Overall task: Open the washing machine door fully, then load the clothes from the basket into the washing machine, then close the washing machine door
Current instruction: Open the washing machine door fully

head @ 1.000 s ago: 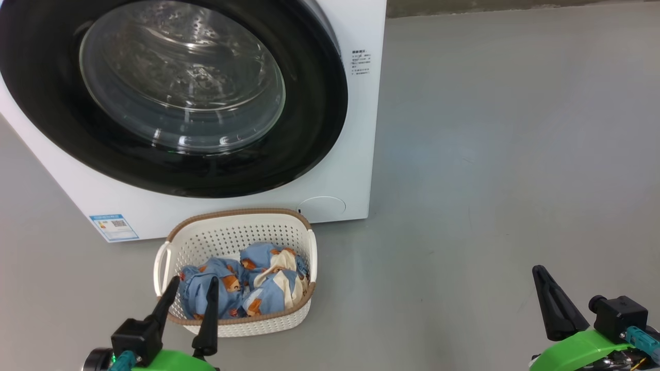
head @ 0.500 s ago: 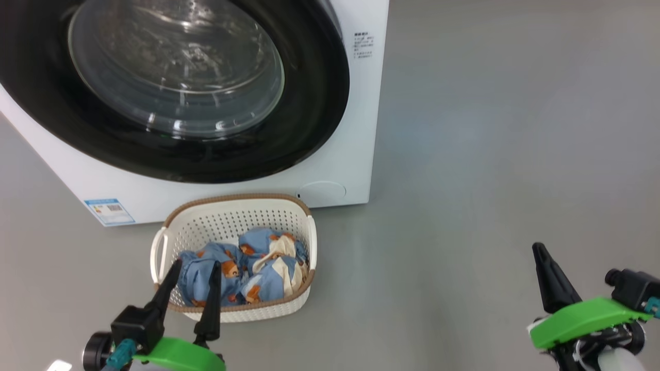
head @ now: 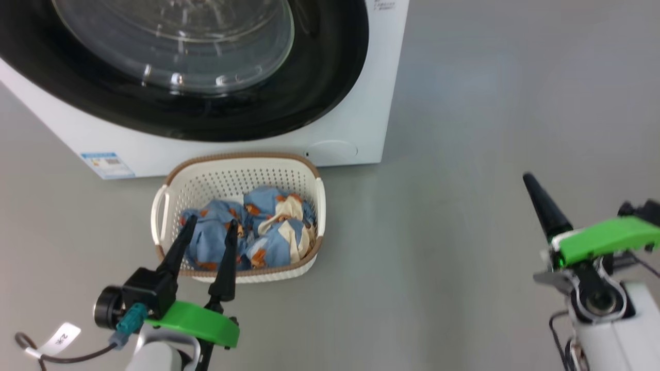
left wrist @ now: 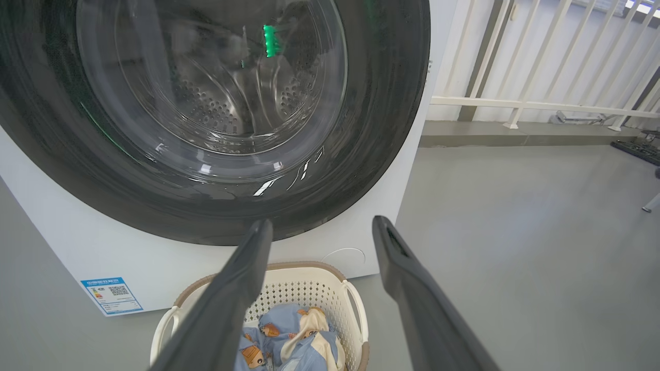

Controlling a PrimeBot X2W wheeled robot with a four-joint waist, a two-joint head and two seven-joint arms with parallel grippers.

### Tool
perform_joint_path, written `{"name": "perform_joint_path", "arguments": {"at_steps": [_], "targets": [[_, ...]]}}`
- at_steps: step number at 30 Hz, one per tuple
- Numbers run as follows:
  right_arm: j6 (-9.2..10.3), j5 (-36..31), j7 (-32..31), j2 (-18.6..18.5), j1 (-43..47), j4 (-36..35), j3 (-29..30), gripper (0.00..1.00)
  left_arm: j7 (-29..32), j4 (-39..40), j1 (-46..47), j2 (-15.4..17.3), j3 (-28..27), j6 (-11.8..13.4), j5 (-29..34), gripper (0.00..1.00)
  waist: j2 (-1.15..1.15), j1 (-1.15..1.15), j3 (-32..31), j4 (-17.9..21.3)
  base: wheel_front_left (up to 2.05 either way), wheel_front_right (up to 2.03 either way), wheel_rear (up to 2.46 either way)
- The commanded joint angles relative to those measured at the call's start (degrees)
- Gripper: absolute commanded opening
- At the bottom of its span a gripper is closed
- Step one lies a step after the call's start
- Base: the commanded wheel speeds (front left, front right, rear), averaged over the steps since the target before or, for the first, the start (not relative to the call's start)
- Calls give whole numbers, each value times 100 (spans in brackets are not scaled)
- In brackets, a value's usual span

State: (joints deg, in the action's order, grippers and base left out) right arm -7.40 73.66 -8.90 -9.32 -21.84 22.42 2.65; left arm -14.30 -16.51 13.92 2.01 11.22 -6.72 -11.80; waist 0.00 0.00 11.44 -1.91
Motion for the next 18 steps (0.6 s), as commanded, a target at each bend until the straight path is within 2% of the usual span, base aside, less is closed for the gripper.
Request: {"name": "perform_joint_path", "arguments": {"at_steps": [1,8,18], "targets": [[-9,205,-133,-23,-250,-117,-73,0,-70,170,215,87,-139,61,-29,100,0,0,221,-129,0,0,0],[-9,1360,-959,27,-1237,232,235,0,-70,264,464,87,2,135,-113,100,0,0,621,-261,0,0,0],[-9,2110,-1752,-9,-2893,935,340,0,-70,390,798,87,179,211,-198,100,0,0,1210,-474,0,0,0]]}}
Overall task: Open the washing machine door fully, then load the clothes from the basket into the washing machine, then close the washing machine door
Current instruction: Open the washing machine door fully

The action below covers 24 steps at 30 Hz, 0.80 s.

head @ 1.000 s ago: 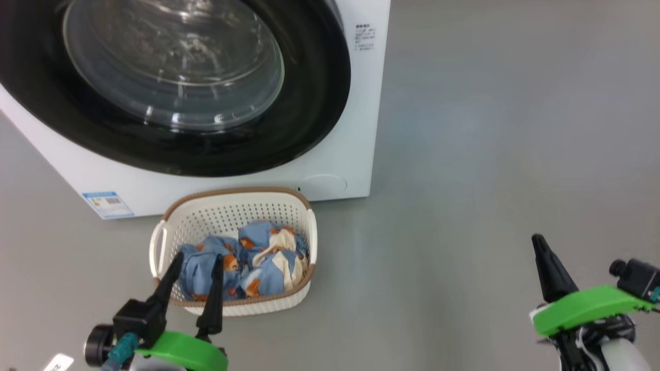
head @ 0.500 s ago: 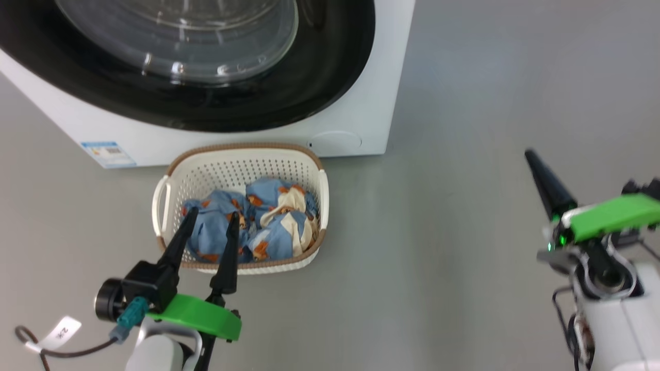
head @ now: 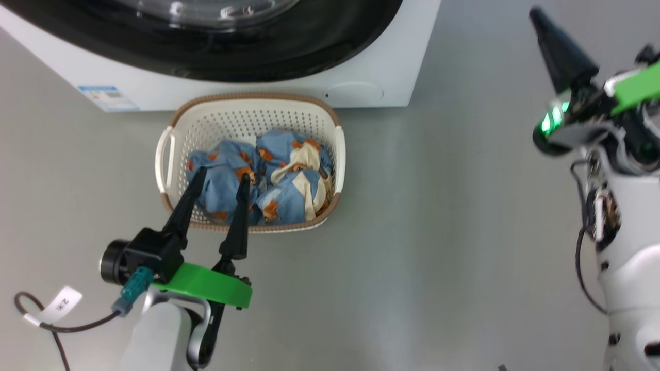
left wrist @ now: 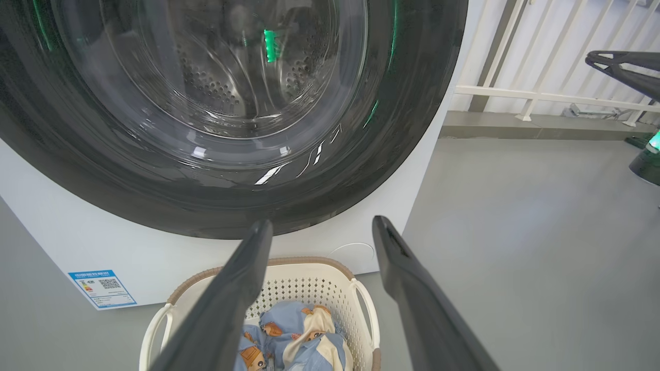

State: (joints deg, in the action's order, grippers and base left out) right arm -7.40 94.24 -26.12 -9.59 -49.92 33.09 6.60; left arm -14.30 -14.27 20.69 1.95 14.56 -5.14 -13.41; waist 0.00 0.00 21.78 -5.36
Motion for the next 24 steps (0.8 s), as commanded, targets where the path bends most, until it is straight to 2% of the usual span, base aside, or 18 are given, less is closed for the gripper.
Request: {"name": "perform_joint_path", "arguments": {"at_steps": [1,8,24], "targets": [[-9,75,-59,1,-234,-54,-56,0,-70,178,148,93,-131,62,-49,100,0,0,223,-155,0,0,0],[-9,210,-199,-36,-1331,428,-115,0,-70,234,295,93,-14,132,-116,100,0,0,522,-279,0,0,0],[-9,-309,-552,-67,-3236,1678,-862,0,-70,334,606,93,247,191,-213,100,0,0,977,-499,0,0,0]]}}
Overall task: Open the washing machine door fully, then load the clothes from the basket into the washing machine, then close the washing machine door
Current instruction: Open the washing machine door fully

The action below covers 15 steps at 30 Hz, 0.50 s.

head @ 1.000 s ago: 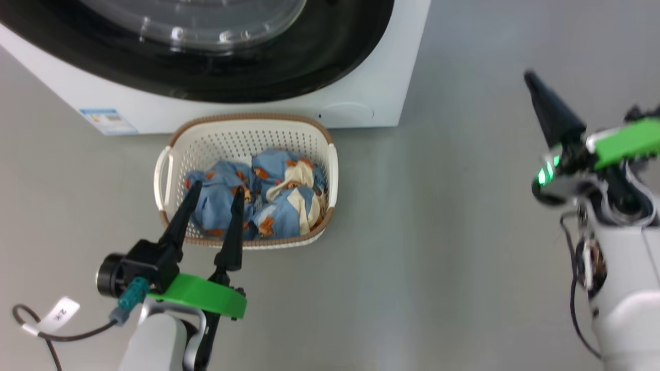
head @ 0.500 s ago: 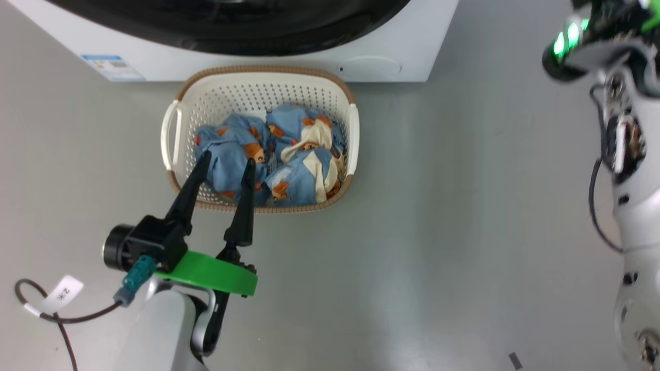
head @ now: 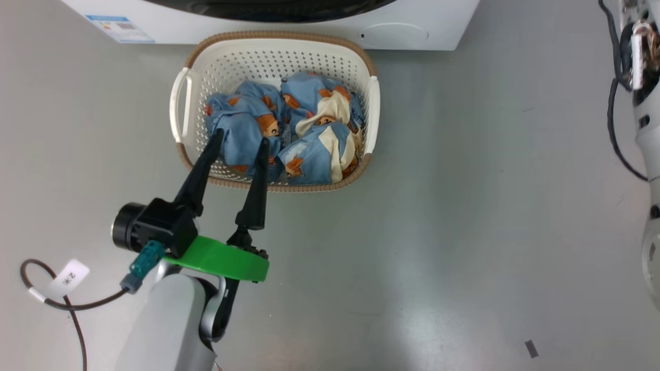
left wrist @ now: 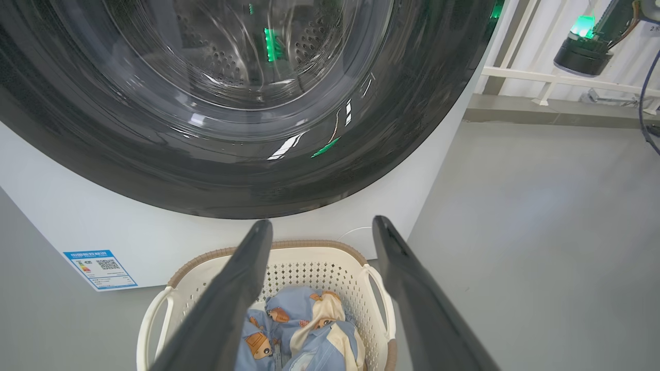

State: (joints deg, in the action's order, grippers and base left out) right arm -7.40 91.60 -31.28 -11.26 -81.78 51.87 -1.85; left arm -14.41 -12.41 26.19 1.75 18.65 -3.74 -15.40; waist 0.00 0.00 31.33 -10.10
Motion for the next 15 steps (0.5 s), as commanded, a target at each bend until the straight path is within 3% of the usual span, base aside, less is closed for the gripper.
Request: {"name": "perform_joint_path", "arguments": {"at_steps": [1,15], "targets": [[-9,-72,-52,104,-149,-117,-48,0,-59,153,66,113,-138,55,-25,100,0,0,41,-44,0,0,0],[-9,-393,-306,202,-950,716,-391,0,-59,156,139,113,32,106,-125,100,0,0,120,-218,0,0,0]]}}
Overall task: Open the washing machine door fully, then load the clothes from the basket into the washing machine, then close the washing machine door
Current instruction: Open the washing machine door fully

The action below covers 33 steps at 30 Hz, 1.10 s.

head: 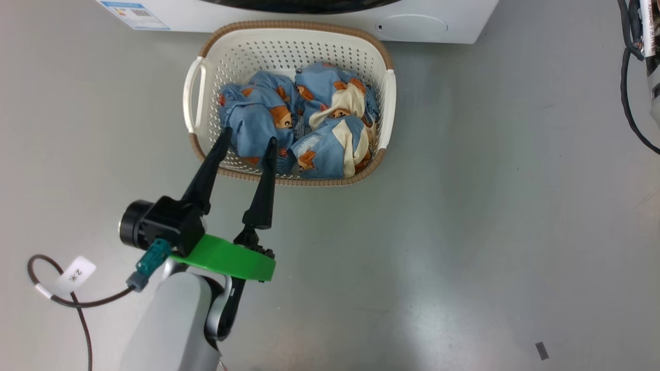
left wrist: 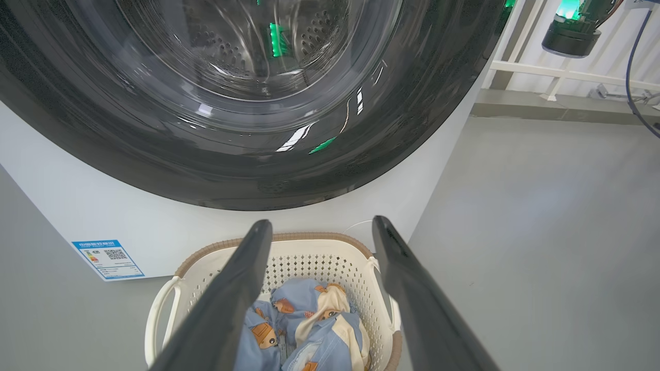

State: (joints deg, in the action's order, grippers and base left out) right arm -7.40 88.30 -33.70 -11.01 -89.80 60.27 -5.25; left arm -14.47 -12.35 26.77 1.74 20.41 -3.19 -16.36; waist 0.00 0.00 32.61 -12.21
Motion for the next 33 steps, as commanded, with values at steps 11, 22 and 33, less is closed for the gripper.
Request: {"name": "perform_joint_path", "arguments": {"at_steps": [11,22,33], "targets": [[-9,-91,-331,127,1,-181,-110,0,-52,145,87,114,-143,83,-46,100,0,0,-19,-17,0,0,0],[-9,-12,-757,55,674,-682,-139,0,-52,96,52,114,-155,99,-53,100,0,0,-116,9,0,0,0],[-9,161,-1080,44,1725,-1705,-116,0,-52,48,0,114,-192,100,-14,100,0,0,-257,54,0,0,0]]}}
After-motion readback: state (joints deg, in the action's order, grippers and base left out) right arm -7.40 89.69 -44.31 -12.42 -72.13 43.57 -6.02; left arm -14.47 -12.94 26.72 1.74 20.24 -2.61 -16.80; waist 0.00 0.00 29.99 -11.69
